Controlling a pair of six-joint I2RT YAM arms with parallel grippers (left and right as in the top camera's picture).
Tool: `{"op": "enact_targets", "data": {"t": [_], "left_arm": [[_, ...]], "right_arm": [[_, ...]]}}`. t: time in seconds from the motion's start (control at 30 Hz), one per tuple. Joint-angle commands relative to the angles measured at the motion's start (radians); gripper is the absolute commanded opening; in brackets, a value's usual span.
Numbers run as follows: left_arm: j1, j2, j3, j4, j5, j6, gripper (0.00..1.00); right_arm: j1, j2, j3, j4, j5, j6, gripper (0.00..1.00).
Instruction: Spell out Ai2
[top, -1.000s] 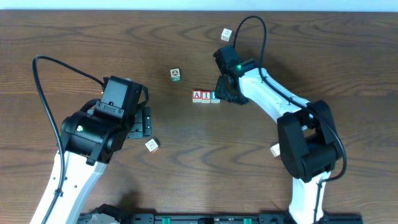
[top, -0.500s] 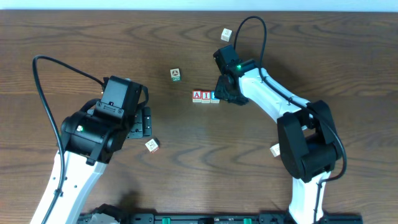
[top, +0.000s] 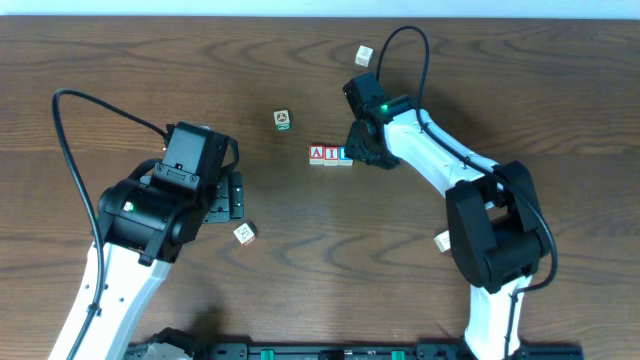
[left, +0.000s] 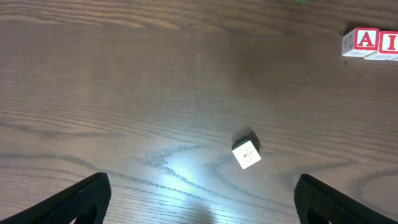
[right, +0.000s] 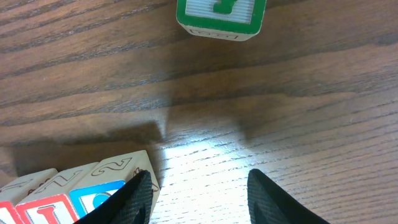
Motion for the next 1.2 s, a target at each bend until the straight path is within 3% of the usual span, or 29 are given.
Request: {"op": "enact_targets", "data": {"t": [0.0,0.07,0.2,0.43,0.63,0.8,0.93,1.07,1.17], "left_arm": [[0.006,0.003,0.015,-0.003,0.003,0.007,0.95],[0.006,0.003,0.015,-0.003,0.003,0.006,0.95],[0.006,0.003,0.015,-0.003,-0.004,0.007,0.95],[0.006,0.003,0.017,0.033,-0.033,0.054,0.95],[0.005,-0.015,0.041,0.051,-0.01,0.077,0.95],[-0.026,-0.166,0.043,0.156,0.021,0.199,0.95],[-0.027,-0.314,0.043,0.153,0.031,0.293,0.95],[-0.027,-0.44,0.039,0.135,0.167,0.425,0.95],[-0.027,-0.499,0.025,0.134,0.228,0.416,0.95]], "right_arm": [[0.006,0.011,-0.004,-0.005,0.012,0.021,0.49],[0.003,0.011,-0.004,-0.006,0.016,0.021,0.5],[-0.004,0.01,-0.002,-0.008,0.116,0.021,0.64],[-0.101,-0.084,0.018,-0.088,0.188,-0.039,0.69],[-0.197,-0.288,0.018,-0.171,0.188,-0.121,0.92],[-0.183,-0.531,-0.053,-0.178,0.237,-0.232,0.97],[-0.129,-0.765,-0.183,-0.171,0.263,-0.286,0.98],[-0.05,-1.068,-0.369,-0.151,0.265,-0.316,0.98],[0.013,-1.299,-0.5,-0.132,0.294,-0.316,0.99]]}}
